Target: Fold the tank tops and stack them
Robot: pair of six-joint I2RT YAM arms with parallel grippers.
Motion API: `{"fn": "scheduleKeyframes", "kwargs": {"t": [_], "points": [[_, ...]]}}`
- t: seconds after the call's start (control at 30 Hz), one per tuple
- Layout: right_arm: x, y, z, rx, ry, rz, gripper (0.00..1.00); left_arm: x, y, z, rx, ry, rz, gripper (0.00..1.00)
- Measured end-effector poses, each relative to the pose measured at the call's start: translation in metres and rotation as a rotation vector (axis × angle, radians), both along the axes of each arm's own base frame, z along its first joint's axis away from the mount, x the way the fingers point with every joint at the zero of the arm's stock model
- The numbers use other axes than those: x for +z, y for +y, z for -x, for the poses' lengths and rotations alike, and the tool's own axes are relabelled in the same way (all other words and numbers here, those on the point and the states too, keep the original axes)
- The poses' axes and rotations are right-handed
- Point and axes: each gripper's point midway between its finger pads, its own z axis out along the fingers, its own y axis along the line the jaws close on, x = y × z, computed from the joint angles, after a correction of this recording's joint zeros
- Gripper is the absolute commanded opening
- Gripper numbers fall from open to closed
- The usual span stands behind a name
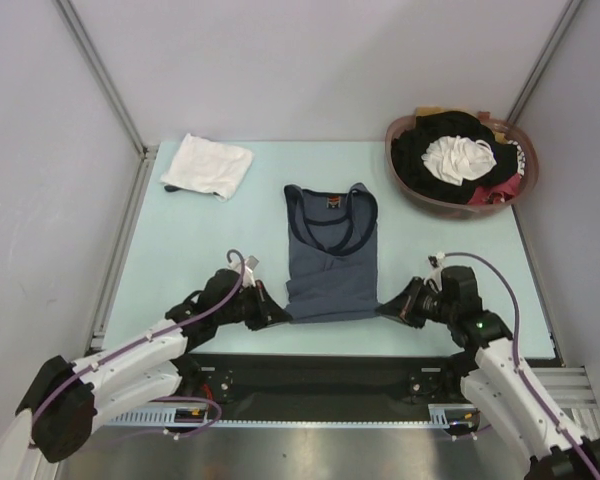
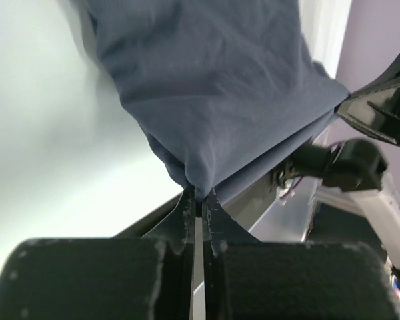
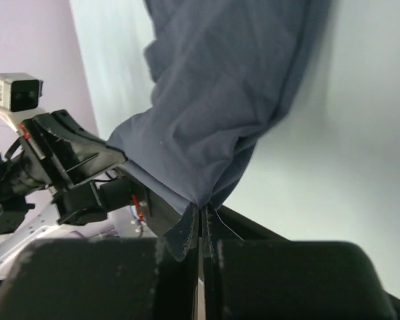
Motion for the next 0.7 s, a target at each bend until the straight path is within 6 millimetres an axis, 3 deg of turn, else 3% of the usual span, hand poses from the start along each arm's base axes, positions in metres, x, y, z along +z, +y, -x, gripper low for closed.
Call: {"fn": "scheduleKeyframes", "kwargs": {"t": [0.1,0.27,0.7], "points": [[-0.015,-0.006,0.018,-0.026,0.021,0.008,0.0,-0.011,-0.007,0.016,-0.035,0.023,-0.016,0.0],[-0.016,-0.013,0.037,-0.065,0.002,0.008,0.0,-0.024,-0.018,0.031,-0.068,0.057,-0.045,0.0],[-0.045,-0.023,0.058,-0.075,0.131,0.082,0.0,-0.017,-0.018,0.04,-0.031,0.024,-0.02,0.0]]}}
